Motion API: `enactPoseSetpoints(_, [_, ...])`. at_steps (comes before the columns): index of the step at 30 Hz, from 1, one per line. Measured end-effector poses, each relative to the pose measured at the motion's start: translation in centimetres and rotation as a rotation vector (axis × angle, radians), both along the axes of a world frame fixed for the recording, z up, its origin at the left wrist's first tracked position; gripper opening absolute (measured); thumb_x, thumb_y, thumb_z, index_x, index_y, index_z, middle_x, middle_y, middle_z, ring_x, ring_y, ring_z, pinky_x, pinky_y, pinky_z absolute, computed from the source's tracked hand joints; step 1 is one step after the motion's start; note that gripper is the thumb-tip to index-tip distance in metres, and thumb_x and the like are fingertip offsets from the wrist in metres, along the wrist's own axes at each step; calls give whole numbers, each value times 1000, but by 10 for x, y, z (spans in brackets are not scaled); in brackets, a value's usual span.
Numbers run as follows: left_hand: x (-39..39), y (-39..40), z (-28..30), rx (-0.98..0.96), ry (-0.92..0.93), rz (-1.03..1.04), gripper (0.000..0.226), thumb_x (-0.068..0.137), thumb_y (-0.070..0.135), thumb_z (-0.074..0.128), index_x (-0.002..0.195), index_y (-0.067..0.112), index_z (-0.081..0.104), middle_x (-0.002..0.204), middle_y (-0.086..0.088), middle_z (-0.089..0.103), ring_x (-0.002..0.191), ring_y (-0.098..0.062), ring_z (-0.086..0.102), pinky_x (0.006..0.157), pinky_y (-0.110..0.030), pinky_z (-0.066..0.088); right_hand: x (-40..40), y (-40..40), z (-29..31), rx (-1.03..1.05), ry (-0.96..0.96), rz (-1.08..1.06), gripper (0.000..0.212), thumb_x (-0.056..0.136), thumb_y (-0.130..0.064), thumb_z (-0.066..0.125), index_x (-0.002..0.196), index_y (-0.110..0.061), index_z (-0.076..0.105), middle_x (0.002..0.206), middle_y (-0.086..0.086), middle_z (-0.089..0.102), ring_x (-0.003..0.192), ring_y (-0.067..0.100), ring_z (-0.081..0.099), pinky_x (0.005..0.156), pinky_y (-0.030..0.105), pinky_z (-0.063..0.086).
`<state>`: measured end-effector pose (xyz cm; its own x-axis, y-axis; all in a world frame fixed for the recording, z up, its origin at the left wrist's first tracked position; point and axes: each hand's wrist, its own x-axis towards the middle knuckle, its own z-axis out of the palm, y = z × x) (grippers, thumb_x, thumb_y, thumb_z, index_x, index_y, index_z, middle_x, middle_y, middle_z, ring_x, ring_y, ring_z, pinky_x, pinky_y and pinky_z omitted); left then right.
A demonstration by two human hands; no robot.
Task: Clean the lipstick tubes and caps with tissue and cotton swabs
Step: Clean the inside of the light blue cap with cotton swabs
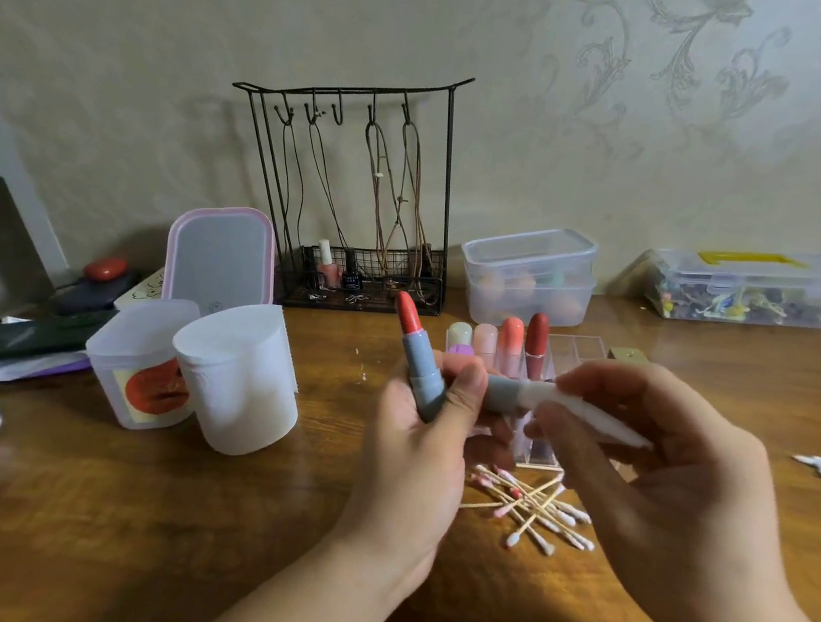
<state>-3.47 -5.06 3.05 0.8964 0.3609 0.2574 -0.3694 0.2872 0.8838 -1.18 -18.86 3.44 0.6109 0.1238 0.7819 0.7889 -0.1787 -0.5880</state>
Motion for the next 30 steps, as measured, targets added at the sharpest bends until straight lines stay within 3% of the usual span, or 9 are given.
enactPoseSetpoints(3, [1,0,0,2,3,-9,27,80,30,62,94,7,60,79,-10,70,73,-20,68,67,-31,56,0,-1,2,-89,-65,5,13,76,-21,77,87,-24,73,80,-16,71,71,2,67,63,11,49])
enactPoseSetpoints(7, [1,-1,-1,9,1,-81,29,81,28,60,97,3,58,80,-11,69,65,-17,66,55,-22,52,5,-2,2,-6,-2,72,12,73,-18,81,83,-23,78,90,-8,65,70,10,65,53,23,52])
enactPoseSetpoints(9, [0,-3,-2,41,6,-82,30,82,28,59,98,3,58,77,-8,69,64,-15,67,53,-20,51,5,-1,1,-3,-29,6,17,71,-20,80,86,-26,77,88,-9,65,68,5,63,55,15,49])
enactPoseSetpoints(18, [5,6,-4,71,5,-48,21,87,25,61,95,6,57,76,-12,68,64,-21,64,54,-24,52,4,-8,6,-246,-199,-117,4,76,-16,76,80,-16,77,79,-11,70,68,-3,63,64,8,48])
enactPoseSetpoints(21, [3,2,-5,182,-18,-18,23,81,30,63,93,10,59,77,-4,72,73,-20,70,62,-26,55,-5,-3,11,-192,59,-70,9,75,-11,81,73,-18,75,62,-11,69,53,2,64,53,9,47])
enactPoseSetpoints(24, [4,2,-8,225,-59,-22,29,82,32,67,96,8,60,94,-11,72,94,-34,69,80,-47,56,-7,2,17,220,746,286,19,74,13,68,68,-3,60,52,13,63,35,19,54,36,20,44])
enactPoseSetpoints(26, [5,2,-10,242,-52,-59,35,83,36,71,100,9,59,96,-24,67,92,-47,64,82,-63,51,-5,2,19,472,1087,562,12,65,6,60,70,-2,53,54,18,55,31,16,43,29,19,37])
enactPoseSetpoints(28, [6,3,-9,222,-16,-43,32,85,33,68,100,7,59,91,-22,68,81,-38,68,76,-56,55,-2,0,22,414,1120,654,10,70,2,62,74,-3,54,55,18,53,32,19,44,31,19,38])
enactPoseSetpoints(30, [9,5,-8,162,-3,-35,27,83,29,63,96,5,60,86,-14,72,71,-22,68,63,-34,57,0,-10,17,75,726,473,15,80,-6,73,79,-6,59,58,15,60,40,25,54,37,27,45])
